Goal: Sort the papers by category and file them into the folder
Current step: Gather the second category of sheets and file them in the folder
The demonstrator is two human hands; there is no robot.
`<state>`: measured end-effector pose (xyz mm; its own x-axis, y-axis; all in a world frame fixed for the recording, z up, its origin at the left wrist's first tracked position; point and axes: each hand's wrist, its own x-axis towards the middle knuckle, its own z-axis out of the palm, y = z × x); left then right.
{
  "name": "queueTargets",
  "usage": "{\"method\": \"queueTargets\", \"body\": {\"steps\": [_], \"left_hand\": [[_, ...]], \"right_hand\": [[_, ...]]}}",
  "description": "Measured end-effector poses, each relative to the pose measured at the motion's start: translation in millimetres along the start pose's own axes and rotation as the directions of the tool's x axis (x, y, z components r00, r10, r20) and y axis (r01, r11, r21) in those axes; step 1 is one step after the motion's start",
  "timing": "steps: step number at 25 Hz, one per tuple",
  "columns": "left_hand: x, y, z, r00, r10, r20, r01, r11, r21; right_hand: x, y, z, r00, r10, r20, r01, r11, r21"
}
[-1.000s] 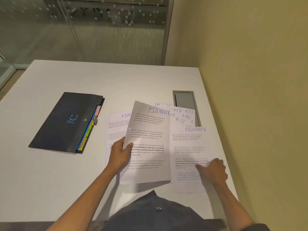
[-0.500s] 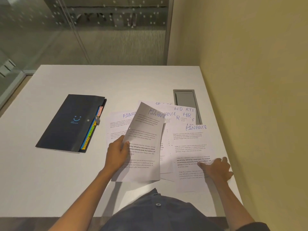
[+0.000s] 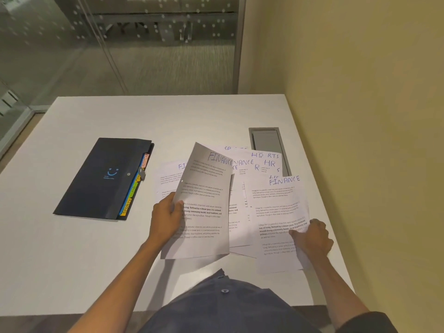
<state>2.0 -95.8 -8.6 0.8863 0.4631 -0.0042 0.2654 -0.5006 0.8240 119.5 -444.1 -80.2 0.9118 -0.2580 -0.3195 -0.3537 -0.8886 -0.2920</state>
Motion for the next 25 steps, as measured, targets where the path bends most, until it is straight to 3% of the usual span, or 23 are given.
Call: {"method": "queueTargets", "body": {"steps": [5, 11, 15, 19, 25], "left_hand": [[3, -8, -16, 0.997, -0.071, 0.001, 0.071, 0.997, 0.04], [18, -5, -29, 0.987, -0.159, 0.001, 0.157, 0.979, 0.133], [21, 14, -29, 0.959, -0.26, 0.11, 0.276, 0.947, -0.167], [16, 37, -19, 0.92, -0.301, 0.25, 0.386, 0.802, -0.456], [12, 55, -9, 0.899, -0.283, 0.335, 0.428, 0.73, -0.533]], "right_hand": [[-8, -10, -28, 0.997, -0.07, -0.029, 0.076, 0.915, 0.395], [-16, -33, -67, 0.958, -0.282, -0.056, 0.224, 0.612, 0.759], [-33, -57, -78, 0.943, -0.332, -0.01, 0.169, 0.453, 0.875], [-47, -75, -60, 0.914, -0.389, 0.117, 0.069, 0.431, 0.899], [-60, -96, -35, 0.873, -0.432, 0.226, -0.058, 0.368, 0.928]]}}
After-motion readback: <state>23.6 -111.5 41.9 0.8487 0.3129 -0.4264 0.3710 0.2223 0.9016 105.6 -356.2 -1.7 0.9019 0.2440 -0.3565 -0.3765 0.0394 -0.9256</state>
